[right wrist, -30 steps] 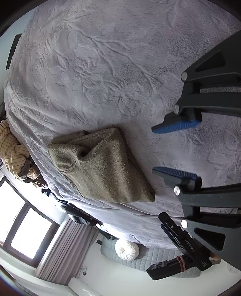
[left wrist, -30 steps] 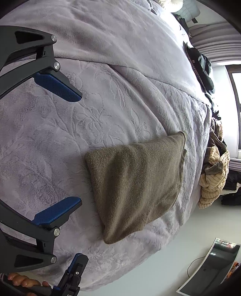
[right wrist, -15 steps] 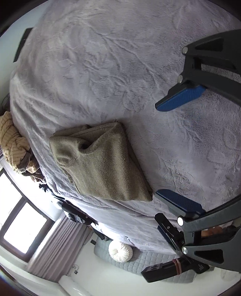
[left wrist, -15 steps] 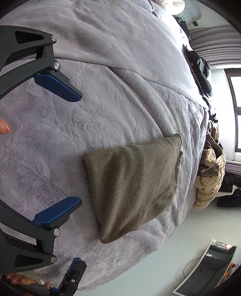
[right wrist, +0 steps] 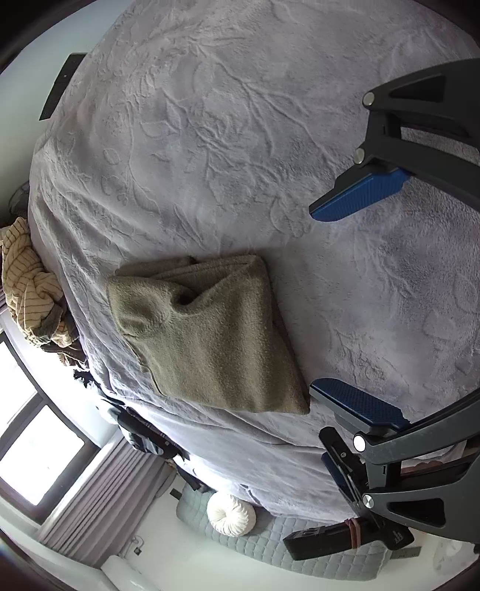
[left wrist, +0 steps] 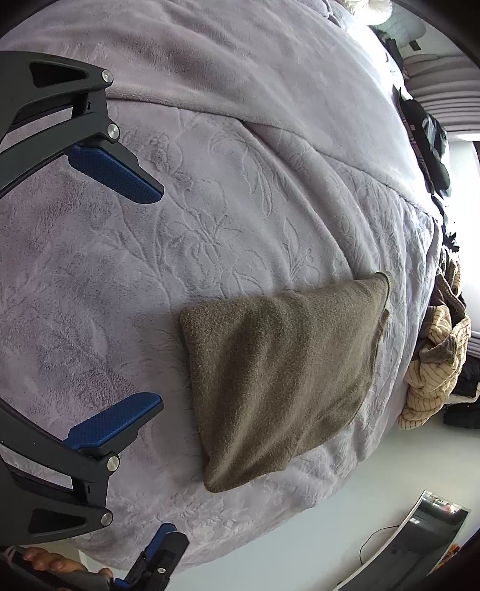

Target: Fold small clothes

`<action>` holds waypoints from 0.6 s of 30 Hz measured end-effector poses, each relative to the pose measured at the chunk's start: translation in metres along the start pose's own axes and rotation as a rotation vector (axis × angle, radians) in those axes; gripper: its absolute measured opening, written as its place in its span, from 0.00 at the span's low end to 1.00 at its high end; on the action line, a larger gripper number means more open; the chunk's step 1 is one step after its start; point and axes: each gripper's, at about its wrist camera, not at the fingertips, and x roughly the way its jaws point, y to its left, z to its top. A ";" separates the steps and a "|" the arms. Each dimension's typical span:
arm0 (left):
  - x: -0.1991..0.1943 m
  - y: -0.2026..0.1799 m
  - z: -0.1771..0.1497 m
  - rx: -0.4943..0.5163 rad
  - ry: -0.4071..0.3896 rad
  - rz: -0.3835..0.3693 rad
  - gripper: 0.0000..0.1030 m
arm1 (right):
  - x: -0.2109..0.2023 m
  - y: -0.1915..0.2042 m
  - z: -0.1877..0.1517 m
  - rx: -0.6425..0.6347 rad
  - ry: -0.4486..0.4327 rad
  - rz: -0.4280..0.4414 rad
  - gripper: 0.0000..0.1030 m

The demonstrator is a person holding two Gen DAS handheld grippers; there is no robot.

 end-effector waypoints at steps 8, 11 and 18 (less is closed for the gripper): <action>0.007 0.005 0.003 -0.015 0.014 0.001 0.99 | 0.008 -0.009 0.009 0.043 0.020 0.012 0.87; 0.011 0.005 0.006 -0.010 0.019 0.003 0.99 | 0.012 -0.012 0.010 0.058 0.031 0.017 0.87; 0.011 0.016 0.031 -0.012 0.004 -0.010 0.99 | 0.014 -0.016 0.030 0.055 0.025 0.032 0.87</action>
